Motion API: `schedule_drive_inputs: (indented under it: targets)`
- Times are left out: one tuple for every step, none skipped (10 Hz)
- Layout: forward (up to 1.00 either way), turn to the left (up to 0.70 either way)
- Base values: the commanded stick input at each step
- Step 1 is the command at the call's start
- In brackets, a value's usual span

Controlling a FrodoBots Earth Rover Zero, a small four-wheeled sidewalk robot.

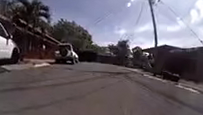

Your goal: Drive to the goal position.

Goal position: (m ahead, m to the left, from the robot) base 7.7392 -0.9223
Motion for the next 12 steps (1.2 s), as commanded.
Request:
schedule_drive_inputs:
  targets:
    - [0.45, 0.00]
    - [0.45, 0.00]
    - [0.45, 0.00]
    - [0.45, 0.00]
    - [0.45, 0.00]
    - [0.45, 0.00]
    - [0.45, 0.00]
    - [0.45, 0.00]
    - [0.45, 0.00]
    - [0.45, 0.00]
    - [0.45, 0.00]
    - [0.45, 0.00]
